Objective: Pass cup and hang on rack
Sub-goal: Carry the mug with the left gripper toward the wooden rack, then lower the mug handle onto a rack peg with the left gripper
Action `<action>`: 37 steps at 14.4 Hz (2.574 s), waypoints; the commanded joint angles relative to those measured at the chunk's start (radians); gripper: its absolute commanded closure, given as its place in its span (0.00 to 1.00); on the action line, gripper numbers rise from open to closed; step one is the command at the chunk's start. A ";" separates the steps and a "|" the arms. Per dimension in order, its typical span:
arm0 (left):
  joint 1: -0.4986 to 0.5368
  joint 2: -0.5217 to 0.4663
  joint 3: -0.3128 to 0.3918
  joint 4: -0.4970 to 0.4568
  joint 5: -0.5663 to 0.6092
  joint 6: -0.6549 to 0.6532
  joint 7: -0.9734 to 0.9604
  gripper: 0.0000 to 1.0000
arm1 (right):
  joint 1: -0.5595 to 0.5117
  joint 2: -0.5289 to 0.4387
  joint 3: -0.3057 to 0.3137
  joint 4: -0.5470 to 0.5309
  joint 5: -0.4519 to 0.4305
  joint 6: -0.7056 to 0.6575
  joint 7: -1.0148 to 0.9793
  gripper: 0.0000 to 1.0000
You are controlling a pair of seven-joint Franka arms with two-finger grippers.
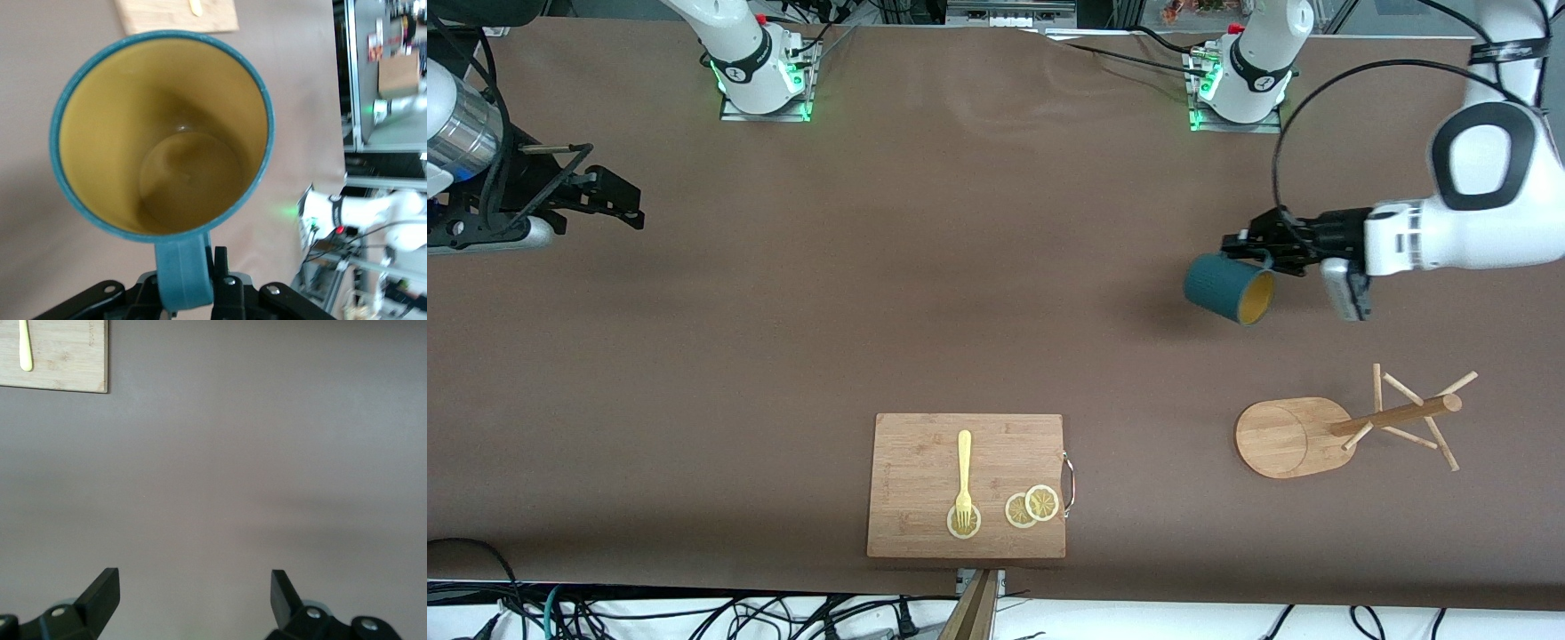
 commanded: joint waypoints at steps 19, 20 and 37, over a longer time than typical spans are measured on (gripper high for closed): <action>0.157 0.234 0.168 0.042 -0.381 -0.287 -0.045 1.00 | -0.005 0.004 0.008 0.016 -0.001 -0.003 -0.013 0.00; 0.160 0.254 0.168 0.065 -0.381 -0.301 -0.029 1.00 | -0.005 0.004 0.008 0.016 -0.001 -0.003 -0.013 0.00; 0.230 0.437 0.093 0.278 -0.424 -0.349 0.002 1.00 | -0.005 0.004 0.008 0.016 -0.001 -0.003 -0.013 0.00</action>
